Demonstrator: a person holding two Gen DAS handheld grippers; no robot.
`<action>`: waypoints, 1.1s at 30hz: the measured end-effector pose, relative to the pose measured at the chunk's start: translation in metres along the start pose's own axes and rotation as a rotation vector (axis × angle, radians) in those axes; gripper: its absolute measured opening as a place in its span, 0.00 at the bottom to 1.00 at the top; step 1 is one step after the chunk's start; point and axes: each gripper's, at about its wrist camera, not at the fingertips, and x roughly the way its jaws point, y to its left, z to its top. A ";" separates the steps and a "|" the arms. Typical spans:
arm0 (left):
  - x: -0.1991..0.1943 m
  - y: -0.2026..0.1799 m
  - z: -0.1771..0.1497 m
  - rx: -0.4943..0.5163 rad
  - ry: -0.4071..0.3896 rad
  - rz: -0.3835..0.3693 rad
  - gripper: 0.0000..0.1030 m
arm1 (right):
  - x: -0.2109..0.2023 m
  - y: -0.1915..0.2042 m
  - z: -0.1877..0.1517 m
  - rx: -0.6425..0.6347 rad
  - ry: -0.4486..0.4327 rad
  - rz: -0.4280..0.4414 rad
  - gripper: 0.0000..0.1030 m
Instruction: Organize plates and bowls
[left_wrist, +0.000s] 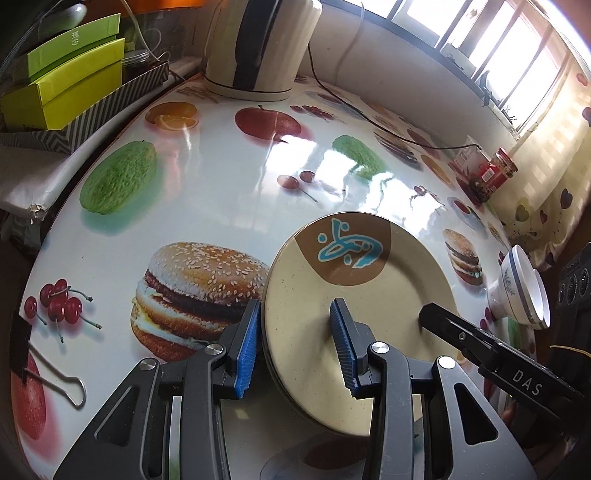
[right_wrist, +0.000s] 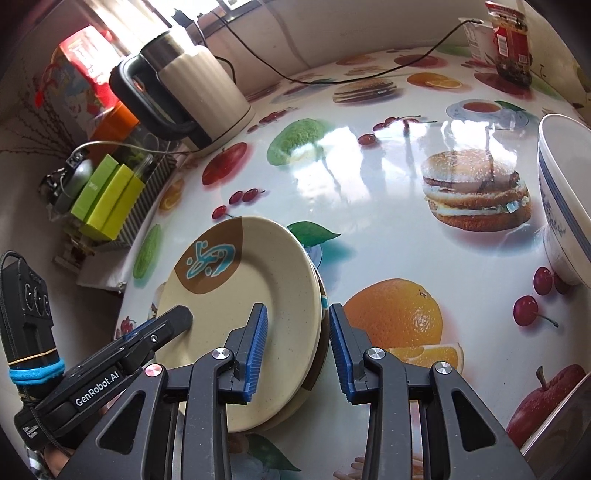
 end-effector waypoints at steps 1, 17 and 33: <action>0.001 -0.001 0.001 0.001 0.000 -0.001 0.38 | 0.000 0.000 0.001 0.002 0.000 -0.002 0.32; -0.008 -0.002 -0.005 0.018 -0.024 0.065 0.38 | -0.008 -0.006 -0.002 0.006 -0.032 -0.047 0.44; -0.073 -0.041 -0.024 0.071 -0.147 0.040 0.38 | -0.090 -0.008 -0.023 -0.041 -0.186 -0.117 0.51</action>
